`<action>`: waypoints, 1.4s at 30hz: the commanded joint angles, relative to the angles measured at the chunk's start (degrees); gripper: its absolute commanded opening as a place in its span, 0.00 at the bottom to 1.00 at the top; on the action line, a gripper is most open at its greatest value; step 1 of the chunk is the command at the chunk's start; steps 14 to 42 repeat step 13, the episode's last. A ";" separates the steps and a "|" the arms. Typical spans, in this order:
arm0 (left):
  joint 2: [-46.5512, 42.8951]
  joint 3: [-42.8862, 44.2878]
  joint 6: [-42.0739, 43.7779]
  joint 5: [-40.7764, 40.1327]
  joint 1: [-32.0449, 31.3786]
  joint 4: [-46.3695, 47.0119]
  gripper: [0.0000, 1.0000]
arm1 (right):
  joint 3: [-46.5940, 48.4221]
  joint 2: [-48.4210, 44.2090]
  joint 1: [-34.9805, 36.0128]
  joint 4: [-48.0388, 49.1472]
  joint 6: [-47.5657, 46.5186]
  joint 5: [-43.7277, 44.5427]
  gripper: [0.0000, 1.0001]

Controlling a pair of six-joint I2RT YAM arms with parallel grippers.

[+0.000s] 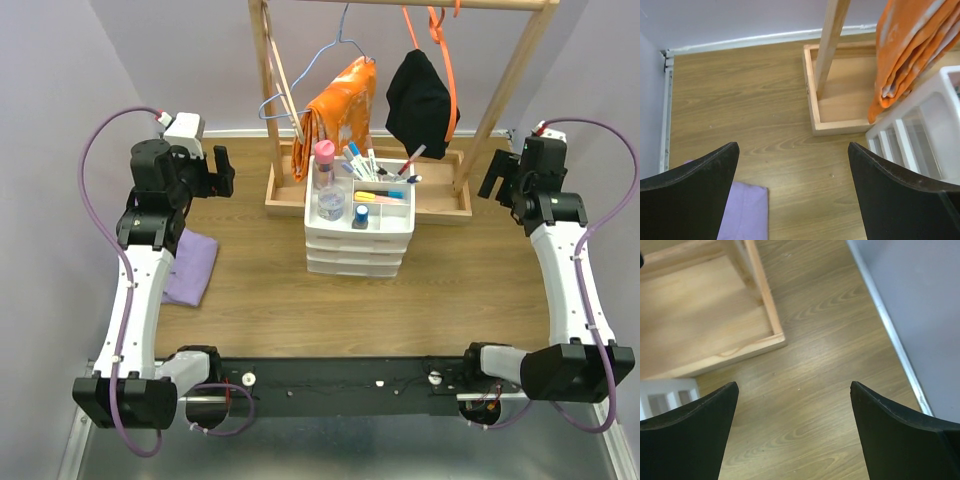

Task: Sort the stationery into containers
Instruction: Reset both arms

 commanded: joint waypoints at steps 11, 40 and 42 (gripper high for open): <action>4.91 4.54 1.05 -0.84 0.27 -2.30 0.99 | 6.71 0.77 -0.23 -1.35 1.67 5.05 1.00; 5.17 4.72 1.31 -0.83 0.27 -2.48 0.99 | 6.71 0.95 -0.23 -1.00 1.85 4.88 1.00; 5.17 4.72 1.31 -0.83 0.27 -2.48 0.99 | 6.71 0.95 -0.23 -1.00 1.85 4.88 1.00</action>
